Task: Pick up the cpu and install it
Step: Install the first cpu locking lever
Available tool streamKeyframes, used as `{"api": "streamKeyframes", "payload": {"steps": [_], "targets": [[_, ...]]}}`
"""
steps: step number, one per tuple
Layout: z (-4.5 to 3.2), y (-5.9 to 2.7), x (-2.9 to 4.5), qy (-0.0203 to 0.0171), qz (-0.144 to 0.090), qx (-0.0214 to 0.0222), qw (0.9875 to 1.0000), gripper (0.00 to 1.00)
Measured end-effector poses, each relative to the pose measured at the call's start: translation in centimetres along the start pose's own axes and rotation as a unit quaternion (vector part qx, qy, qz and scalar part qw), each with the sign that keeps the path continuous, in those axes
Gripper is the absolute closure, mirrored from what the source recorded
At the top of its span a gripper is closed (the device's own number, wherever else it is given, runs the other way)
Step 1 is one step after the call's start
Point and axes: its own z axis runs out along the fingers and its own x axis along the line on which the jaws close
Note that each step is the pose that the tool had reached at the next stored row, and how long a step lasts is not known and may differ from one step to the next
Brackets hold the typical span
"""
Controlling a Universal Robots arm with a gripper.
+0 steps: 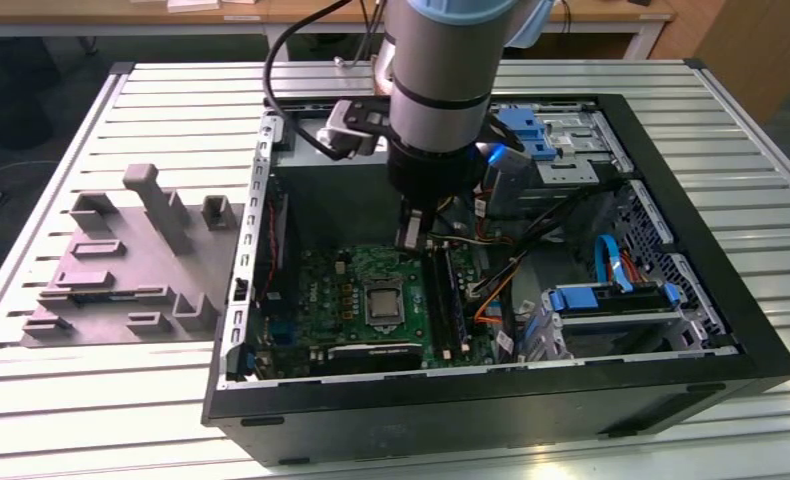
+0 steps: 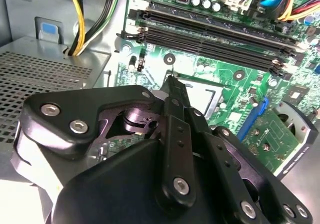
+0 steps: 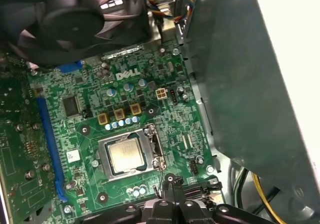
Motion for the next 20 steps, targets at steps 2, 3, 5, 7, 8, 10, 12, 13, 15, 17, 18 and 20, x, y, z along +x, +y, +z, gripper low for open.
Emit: {"api": "streamKeyframes", "payload": {"steps": [2, 3, 5, 7, 8, 10, 12, 13, 15, 17, 18, 20], "targets": [[0.01, -0.02, 0.16, -0.0018, -0.001, 0.0003, 1.0, 0.89], [0.01, -0.04, 0.26, -0.0021, -0.001, 0.0005, 1.0, 0.89], [0.01, -0.08, 0.43, -0.0022, -0.002, 0.0007, 1.0, 0.89], [0.01, -0.09, 0.48, -0.0022, -0.002, 0.0008, 1.0, 0.89], [0.01, -0.09, 0.48, -0.0022, -0.002, 0.0008, 1.0, 0.89], [0.02, -0.06, 0.49, -0.0023, -0.002, 0.0009, 1.0, 0.89], [0.02, -0.06, 0.5, -0.0022, -0.003, 0.0009, 1.0, 0.89], [0.02, -0.06, 0.5, -0.0022, -0.003, 0.0009, 1.0, 0.89], [0.02, -0.06, 0.5, -0.0022, -0.003, 0.0009, 1.0, 0.89], [0.02, -0.06, 0.51, -0.0023, -0.003, 0.0009, 1.0, 0.89], [0.02, -0.08, 0.6, -0.0022, -0.003, 0.0009, 1.0, 0.89], [0.07, -0.11, 0.72, -0.0021, -0.008, 0.001, 1.0, 0.89]]}}
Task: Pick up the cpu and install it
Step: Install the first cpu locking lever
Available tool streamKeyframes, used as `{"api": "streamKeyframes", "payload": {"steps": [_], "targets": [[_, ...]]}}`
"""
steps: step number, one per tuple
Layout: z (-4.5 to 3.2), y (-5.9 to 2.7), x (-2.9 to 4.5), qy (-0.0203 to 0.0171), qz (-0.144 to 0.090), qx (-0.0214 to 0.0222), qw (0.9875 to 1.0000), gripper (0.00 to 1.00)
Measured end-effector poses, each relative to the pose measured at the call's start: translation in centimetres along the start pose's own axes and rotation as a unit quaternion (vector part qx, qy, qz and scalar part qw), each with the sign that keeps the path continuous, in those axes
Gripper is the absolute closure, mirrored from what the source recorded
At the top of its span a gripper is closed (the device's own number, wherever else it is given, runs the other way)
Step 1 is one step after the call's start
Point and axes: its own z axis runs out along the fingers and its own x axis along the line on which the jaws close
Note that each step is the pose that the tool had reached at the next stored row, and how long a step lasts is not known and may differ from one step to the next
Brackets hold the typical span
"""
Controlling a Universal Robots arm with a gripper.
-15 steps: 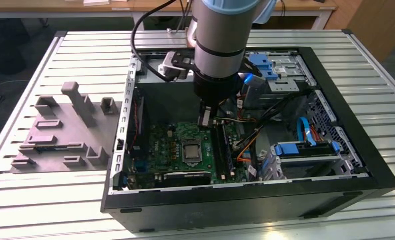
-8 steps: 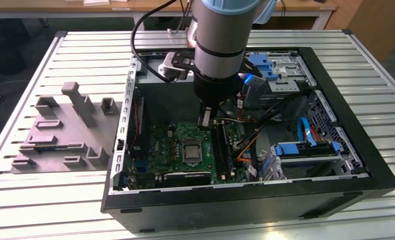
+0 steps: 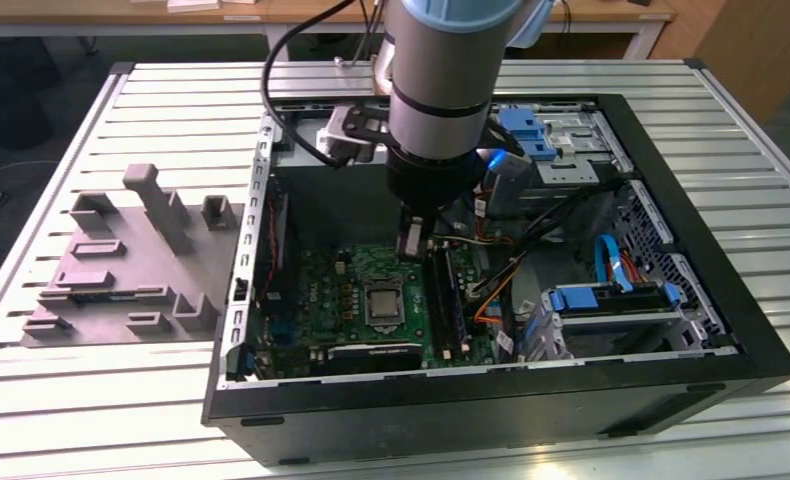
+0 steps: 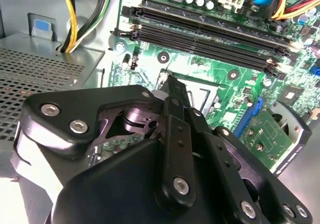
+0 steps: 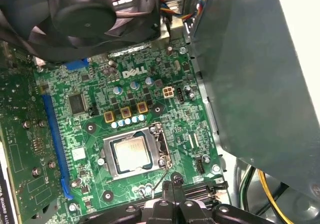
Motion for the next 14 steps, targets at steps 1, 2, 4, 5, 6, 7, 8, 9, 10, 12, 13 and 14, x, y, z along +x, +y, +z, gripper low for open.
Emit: {"api": "streamKeyframes", "payload": {"steps": [1, 2, 4, 5, 6, 7, 8, 9, 10, 12, 13, 14], "targets": [[0.03, -0.01, 0.02, 0.0002, -0.005, 0.0, 1.0, 0.89], [0.06, -0.01, 0.02, 0.0005, -0.011, 0.0001, 0.9999, 0.89], [0.1, -0.05, 0.11, 0.001, -0.019, 0.0001, 0.9998, 0.89], [0.1, -0.06, 0.17, 0.0011, -0.021, 0.0002, 0.9998, 0.89], [0.1, -0.06, 0.2, 0.0011, -0.022, 0.0002, 0.9998, 0.89], [0.1, -0.07, 0.23, 0.0012, -0.022, 0.0002, 0.9998, 0.89], [0.1, -0.07, 0.23, 0.0012, -0.022, 0.0002, 0.9998, 0.89], [0.1, -0.1, 0.32, 0.0013, -0.022, 0.0002, 0.9998, 0.89], [0.11, -0.11, 0.4, 0.0013, -0.023, 0.0002, 0.9997, 0.89], [0.12, -0.11, 0.42, 0.0014, -0.024, 0.0002, 0.9997, 0.89], [0.13, -0.11, 0.43, 0.0016, -0.024, 0.0003, 0.9997, 0.89], [0.16, -0.11, 0.44, 0.0016, -0.025, 0.0003, 0.9997, 0.89]]}}
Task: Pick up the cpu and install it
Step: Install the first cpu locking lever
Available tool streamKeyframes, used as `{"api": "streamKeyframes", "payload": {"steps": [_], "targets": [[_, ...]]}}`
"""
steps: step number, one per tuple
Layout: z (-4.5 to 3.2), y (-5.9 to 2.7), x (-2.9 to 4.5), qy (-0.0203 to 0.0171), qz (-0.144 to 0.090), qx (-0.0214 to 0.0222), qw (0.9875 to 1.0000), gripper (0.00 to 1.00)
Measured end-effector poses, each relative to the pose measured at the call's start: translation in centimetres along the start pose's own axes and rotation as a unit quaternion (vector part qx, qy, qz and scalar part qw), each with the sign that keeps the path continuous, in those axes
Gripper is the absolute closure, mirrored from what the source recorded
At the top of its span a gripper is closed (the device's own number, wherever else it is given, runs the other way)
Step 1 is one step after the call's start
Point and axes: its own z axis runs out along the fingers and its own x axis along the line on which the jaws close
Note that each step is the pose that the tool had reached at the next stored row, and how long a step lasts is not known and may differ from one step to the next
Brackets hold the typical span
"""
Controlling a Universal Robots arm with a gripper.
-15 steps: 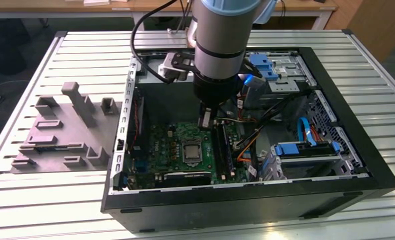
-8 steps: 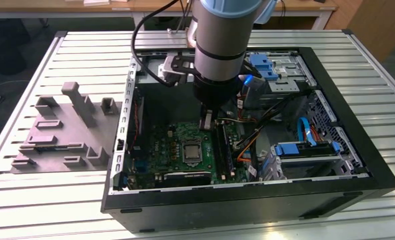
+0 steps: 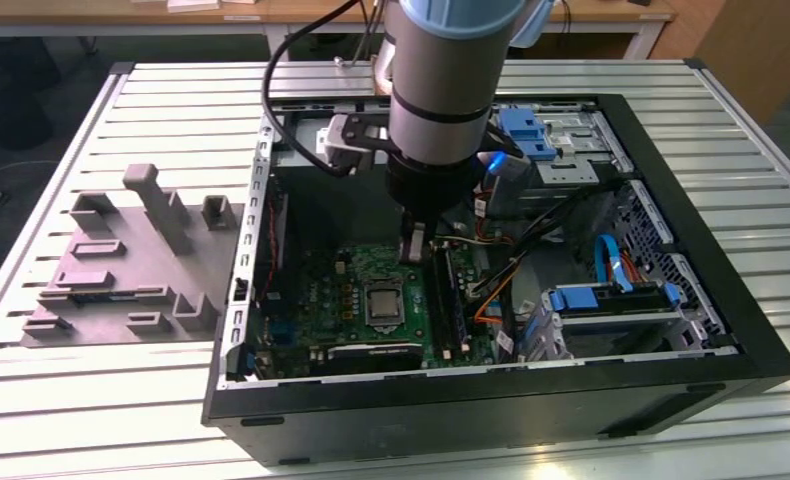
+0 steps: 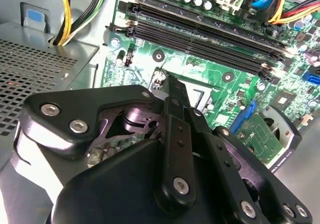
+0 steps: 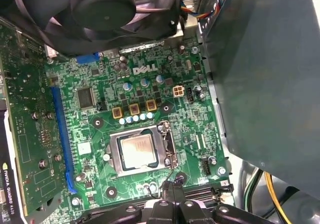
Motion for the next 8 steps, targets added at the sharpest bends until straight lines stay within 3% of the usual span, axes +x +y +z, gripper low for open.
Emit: {"api": "streamKeyframes", "payload": {"steps": [8], "targets": [[0.07, -0.09, 0.41, 0.0012, -0.023, 0.0002, 0.9997, 0.89]]}}
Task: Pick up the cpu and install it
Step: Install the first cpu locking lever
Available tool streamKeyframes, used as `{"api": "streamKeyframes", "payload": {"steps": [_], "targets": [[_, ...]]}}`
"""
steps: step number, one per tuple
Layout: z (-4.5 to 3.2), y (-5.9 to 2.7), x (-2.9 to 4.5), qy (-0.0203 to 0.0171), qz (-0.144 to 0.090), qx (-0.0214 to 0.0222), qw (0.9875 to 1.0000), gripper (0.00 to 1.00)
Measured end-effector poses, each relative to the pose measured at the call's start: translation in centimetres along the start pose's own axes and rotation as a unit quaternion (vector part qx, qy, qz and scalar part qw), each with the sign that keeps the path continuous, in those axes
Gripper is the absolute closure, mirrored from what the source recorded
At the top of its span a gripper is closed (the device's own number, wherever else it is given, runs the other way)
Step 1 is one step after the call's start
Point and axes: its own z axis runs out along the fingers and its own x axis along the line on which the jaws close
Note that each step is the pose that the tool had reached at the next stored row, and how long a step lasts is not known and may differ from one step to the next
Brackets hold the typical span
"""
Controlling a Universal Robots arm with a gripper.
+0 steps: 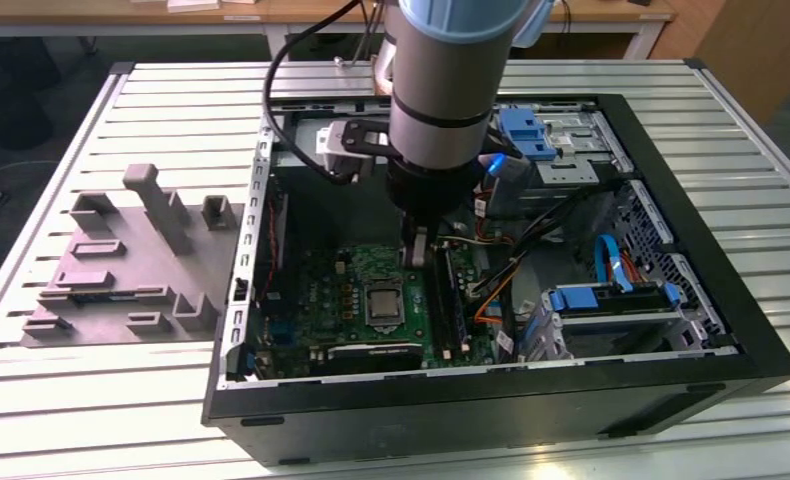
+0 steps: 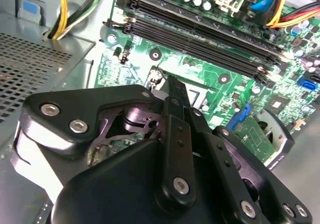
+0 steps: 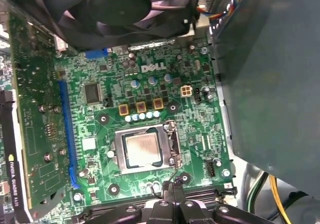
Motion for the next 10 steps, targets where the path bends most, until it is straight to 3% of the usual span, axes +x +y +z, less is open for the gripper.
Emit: {"api": "streamKeyframes", "payload": {"steps": [4, 10], "targets": [[0.03, -0.06, 0.34, 0.0005, -0.001, 0.0001, 1.0, 0.89], [0.4, -0.12, 0.57, 0.0047, -0.016, -0.0013, 0.9999, 0.89]]}}
